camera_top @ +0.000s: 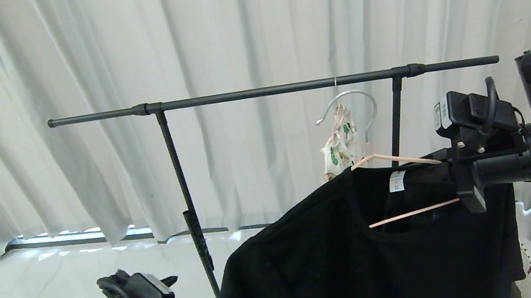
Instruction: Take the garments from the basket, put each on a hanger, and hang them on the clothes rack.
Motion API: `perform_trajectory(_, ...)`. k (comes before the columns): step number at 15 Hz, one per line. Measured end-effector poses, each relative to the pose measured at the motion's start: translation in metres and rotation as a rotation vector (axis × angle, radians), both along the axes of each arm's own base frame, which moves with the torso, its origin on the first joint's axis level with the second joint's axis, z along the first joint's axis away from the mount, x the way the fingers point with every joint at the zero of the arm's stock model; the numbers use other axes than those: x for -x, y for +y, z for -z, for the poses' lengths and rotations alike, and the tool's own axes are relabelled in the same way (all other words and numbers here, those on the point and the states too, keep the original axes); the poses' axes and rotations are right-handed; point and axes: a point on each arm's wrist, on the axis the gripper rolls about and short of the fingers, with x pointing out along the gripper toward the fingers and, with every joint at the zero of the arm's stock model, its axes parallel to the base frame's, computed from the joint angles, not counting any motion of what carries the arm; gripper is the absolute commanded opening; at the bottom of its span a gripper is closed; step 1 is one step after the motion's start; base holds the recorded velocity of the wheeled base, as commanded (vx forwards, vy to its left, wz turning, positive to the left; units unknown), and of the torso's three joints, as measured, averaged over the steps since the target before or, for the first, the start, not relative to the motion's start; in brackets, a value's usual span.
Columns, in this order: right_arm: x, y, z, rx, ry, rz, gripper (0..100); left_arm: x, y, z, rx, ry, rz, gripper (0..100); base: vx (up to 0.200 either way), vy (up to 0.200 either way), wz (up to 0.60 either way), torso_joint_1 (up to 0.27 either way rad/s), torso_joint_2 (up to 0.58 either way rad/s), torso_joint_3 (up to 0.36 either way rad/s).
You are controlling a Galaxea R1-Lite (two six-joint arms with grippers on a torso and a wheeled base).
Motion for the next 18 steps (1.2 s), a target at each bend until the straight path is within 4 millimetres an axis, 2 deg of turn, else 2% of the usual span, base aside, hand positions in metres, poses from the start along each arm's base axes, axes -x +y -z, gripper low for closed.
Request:
perform_trajectory(1, 0.002, 0.0, -0.002, -0.006, -0.006, -0.009, 0, -0.002, 0.001, 0.004, -0.005, 0.024, -0.004, 100, 0.0, 0.0, 0.0, 0.0, 0.0, 0.0)
perform_trajectory(2, 0.005, -0.001, -0.003, -0.008, -0.009, -0.015, 0, -0.006, -0.001, 0.005, 0.002, 0.041, -0.009, 0, 0.0, 0.0, 0.0, 0.0, 0.0, 0.0)
perform_trajectory(7, 0.017, -0.005, -0.003, -0.011, -0.01, -0.017, 0, -0.025, -0.009, 0.006, 0.013, 0.059, -0.03, 0, 0.0, 0.0, 0.0, 0.0, 0.0, 0.0)
perform_trajectory(9, 0.018, -0.008, -0.003, -0.012, -0.011, -0.008, 0, -0.03, -0.003, 0.008, 0.008, 0.069, -0.076, 0, 0.0, 0.0, 0.0, 0.0, 0.0, 0.0)
perform_trajectory(13, 0.017, -0.015, -0.004, -0.015, -0.013, 0.02, 0, -0.043, 0.031, 0.012, 0.005, 0.087, -0.267, 0, 0.0, 0.0, 0.0, 0.0, 0.0, 0.0)
perform_trajectory(16, 0.017, -0.016, -0.004, -0.032, 0.014, 0.041, 0, -0.042, 0.033, 0.01, 0.009, 0.076, -0.278, 0, 0.0, 0.0, 0.0, 0.0, 0.0, 0.0)
perform_trajectory(17, 0.017, -0.016, -0.004, -0.036, 0.02, 0.048, 0, -0.04, 0.031, 0.008, 0.012, 0.068, -0.264, 100, 0.0, 0.0, 0.0, 0.0, 0.0, 0.0)
perform_trajectory(18, 0.017, -0.016, -0.004, -0.038, 0.021, 0.055, 0, -0.039, 0.028, 0.007, 0.015, 0.06, -0.249, 100, 0.0, 0.0, 0.0, 0.0, 0.0, 0.0)
